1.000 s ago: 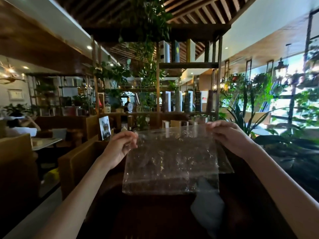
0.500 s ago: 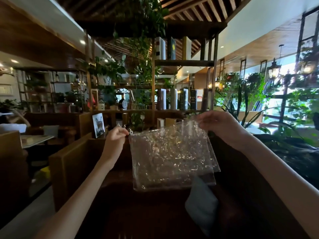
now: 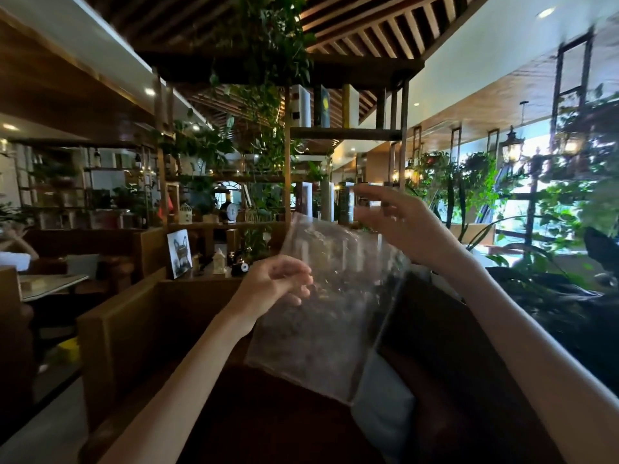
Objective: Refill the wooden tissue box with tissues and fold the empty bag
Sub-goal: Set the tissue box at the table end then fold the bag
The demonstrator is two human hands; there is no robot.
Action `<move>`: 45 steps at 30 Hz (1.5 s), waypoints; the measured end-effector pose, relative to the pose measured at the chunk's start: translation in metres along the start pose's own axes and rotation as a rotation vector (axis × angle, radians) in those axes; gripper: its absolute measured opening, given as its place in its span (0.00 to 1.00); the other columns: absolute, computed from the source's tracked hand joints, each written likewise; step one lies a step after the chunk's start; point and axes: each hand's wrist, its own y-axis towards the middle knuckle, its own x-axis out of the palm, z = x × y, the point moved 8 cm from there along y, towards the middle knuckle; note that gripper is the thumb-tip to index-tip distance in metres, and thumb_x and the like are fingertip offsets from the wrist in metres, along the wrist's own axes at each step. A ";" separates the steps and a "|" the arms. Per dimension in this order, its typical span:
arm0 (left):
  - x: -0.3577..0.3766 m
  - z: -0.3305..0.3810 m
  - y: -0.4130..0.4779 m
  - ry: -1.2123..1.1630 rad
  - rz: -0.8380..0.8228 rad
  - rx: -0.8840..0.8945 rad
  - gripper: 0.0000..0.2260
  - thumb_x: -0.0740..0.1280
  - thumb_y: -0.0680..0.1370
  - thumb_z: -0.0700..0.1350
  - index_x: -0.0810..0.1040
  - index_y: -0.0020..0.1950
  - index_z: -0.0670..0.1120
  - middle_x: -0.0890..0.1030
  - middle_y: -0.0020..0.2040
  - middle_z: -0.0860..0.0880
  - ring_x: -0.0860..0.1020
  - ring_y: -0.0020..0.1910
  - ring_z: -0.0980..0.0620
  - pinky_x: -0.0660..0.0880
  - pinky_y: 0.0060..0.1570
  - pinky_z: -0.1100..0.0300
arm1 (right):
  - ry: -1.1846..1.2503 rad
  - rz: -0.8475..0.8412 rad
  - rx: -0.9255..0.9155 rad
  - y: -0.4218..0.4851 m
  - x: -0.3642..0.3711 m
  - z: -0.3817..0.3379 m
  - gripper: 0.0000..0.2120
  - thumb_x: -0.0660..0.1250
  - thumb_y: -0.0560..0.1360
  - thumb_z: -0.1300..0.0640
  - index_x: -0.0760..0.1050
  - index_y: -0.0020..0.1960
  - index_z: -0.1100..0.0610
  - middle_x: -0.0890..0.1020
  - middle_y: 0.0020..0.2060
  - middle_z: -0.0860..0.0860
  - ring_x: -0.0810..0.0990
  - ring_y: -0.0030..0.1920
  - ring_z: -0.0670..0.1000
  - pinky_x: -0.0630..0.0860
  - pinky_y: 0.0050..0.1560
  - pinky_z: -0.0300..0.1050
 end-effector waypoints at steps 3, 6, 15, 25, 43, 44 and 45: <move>-0.024 -0.010 -0.008 -0.163 0.172 -0.045 0.07 0.77 0.69 0.45 0.84 0.45 0.47 0.86 0.39 0.49 0.85 0.36 0.53 0.81 0.33 0.63 | 0.406 0.007 0.236 -0.036 0.007 0.055 0.37 0.66 0.72 0.35 0.63 0.76 0.47 0.76 0.68 0.45 0.77 0.66 0.46 0.72 0.69 0.54; -0.036 -0.020 -0.017 -0.240 0.263 -0.088 0.10 0.76 0.72 0.41 0.78 0.40 0.54 0.85 0.32 0.62 0.83 0.30 0.64 0.76 0.25 0.71 | 0.650 -0.151 0.458 -0.075 0.063 0.096 0.49 0.71 0.64 0.31 0.59 0.78 0.51 0.76 0.69 0.52 0.75 0.68 0.53 0.69 0.71 0.60; -0.052 -0.038 -0.031 -0.319 0.248 -0.190 0.28 0.80 0.64 0.46 0.75 0.59 0.39 0.87 0.52 0.43 0.87 0.46 0.47 0.83 0.40 0.58 | 0.855 -0.111 0.437 -0.074 0.132 0.095 0.23 0.79 0.65 0.52 0.81 0.59 0.50 0.86 0.43 0.51 0.85 0.43 0.47 0.81 0.42 0.38; -0.055 -0.061 -0.040 -0.322 0.018 -0.269 0.19 0.73 0.74 0.43 0.77 0.64 0.41 0.84 0.57 0.41 0.83 0.57 0.42 0.82 0.54 0.52 | 0.829 -0.031 0.479 -0.072 0.118 0.121 0.17 0.78 0.65 0.53 0.84 0.53 0.53 0.86 0.43 0.51 0.85 0.43 0.46 0.81 0.43 0.37; -0.041 -0.001 -0.032 -0.207 0.031 0.171 0.08 0.76 0.71 0.41 0.86 0.49 0.46 0.87 0.46 0.45 0.85 0.47 0.47 0.83 0.45 0.58 | 0.841 -0.135 0.185 -0.066 0.048 0.080 0.28 0.80 0.62 0.46 0.84 0.54 0.64 0.85 0.53 0.61 0.86 0.50 0.55 0.83 0.50 0.44; -0.040 0.006 -0.033 -0.221 0.002 0.190 0.07 0.75 0.70 0.41 0.87 0.48 0.47 0.87 0.47 0.45 0.85 0.49 0.47 0.83 0.48 0.57 | 0.815 -0.111 0.156 -0.066 0.042 0.075 0.32 0.80 0.60 0.43 0.83 0.55 0.64 0.84 0.54 0.63 0.85 0.52 0.59 0.83 0.53 0.48; -0.040 0.011 -0.034 -0.255 -0.039 0.204 0.06 0.74 0.71 0.41 0.87 0.47 0.46 0.87 0.49 0.46 0.85 0.51 0.47 0.83 0.51 0.57 | 0.781 -0.081 0.133 -0.065 0.037 0.071 0.29 0.80 0.61 0.44 0.84 0.55 0.62 0.85 0.54 0.62 0.85 0.53 0.60 0.83 0.54 0.50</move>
